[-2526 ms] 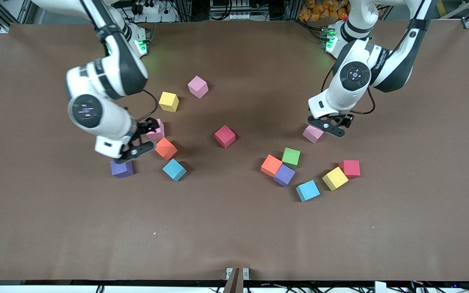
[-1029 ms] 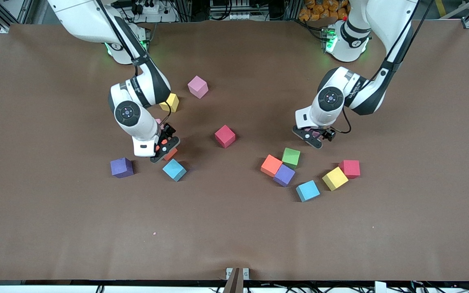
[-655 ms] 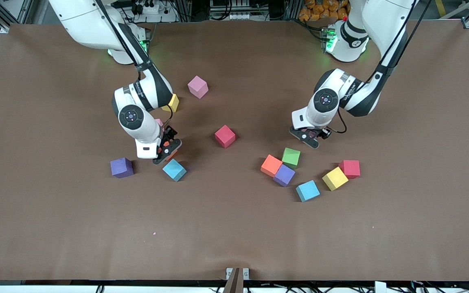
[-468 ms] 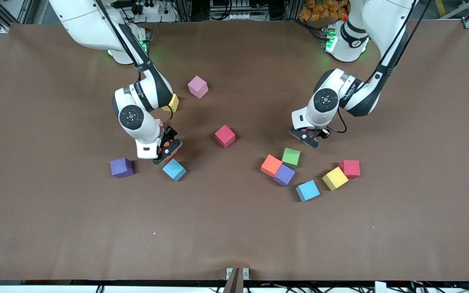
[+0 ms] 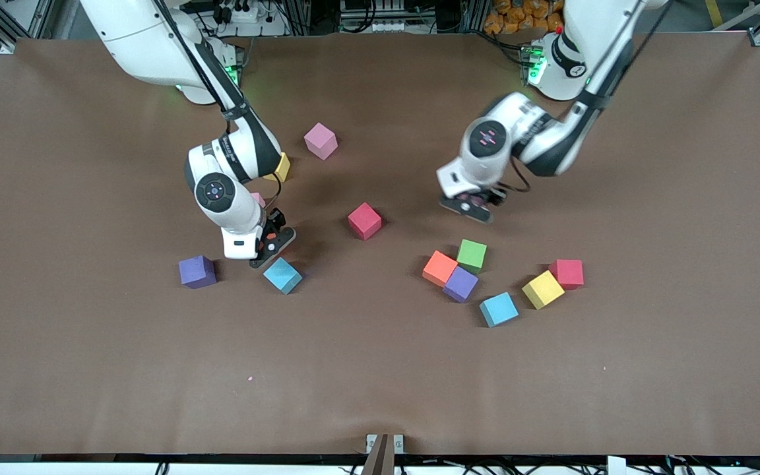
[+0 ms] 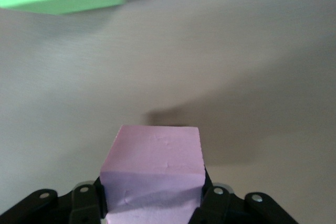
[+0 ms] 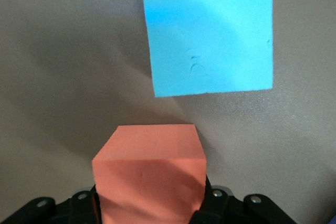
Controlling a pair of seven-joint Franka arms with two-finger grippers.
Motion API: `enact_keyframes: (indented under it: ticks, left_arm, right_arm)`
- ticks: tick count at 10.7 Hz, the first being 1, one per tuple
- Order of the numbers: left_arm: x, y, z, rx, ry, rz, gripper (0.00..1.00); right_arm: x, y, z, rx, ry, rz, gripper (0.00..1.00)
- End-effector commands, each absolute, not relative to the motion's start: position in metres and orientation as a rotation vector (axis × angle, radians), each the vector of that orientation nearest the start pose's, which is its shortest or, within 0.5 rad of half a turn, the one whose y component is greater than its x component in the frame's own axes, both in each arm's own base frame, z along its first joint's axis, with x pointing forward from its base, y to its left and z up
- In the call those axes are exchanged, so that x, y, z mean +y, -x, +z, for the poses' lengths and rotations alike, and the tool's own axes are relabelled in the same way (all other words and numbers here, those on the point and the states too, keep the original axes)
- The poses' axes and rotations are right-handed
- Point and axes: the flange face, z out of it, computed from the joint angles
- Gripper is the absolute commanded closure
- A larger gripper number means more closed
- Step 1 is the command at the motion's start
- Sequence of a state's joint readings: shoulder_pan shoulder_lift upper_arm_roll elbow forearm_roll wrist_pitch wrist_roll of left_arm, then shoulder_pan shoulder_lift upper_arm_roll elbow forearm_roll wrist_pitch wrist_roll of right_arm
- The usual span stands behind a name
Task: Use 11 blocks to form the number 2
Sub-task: 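Place the pink block with the left gripper while the right gripper lifts orange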
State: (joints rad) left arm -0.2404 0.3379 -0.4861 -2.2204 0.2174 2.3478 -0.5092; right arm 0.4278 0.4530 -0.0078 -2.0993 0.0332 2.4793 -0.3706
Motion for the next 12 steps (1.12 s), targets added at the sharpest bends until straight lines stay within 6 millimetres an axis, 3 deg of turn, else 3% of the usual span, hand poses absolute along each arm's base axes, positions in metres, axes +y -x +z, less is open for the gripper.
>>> enact_keyframes:
  ticks: [1, 3, 7, 10, 12]
  left_arm:
    - [-0.39, -0.361, 0.237, 0.347, 3.026, 0.192, 0.72]
    - [-0.427, -0.322, 0.23, 0.156, 3.05, 0.242, 0.73]
    - [-0.491, -0.273, 0.217, -0.181, 3.056, 0.301, 0.73]
    - [-0.504, -0.252, 0.204, -0.173, 3.07, 0.315, 0.73]
    - [-0.51, -0.241, 0.202, -0.117, 3.081, 0.303, 0.72]
  right_arm:
    - [0.228, -0.532, 0.215, -1.227, 2.878, 0.113, 0.66]
    - [0.222, -0.544, 0.236, -1.301, 2.84, 0.128, 0.65]
    - [0.235, -0.556, 0.282, -1.584, 2.692, 0.086, 0.65]
    - [0.247, -0.559, 0.316, -1.858, 2.494, 0.126, 0.64]
    - [0.248, -0.558, 0.323, -1.995, 2.375, 0.134, 0.63]
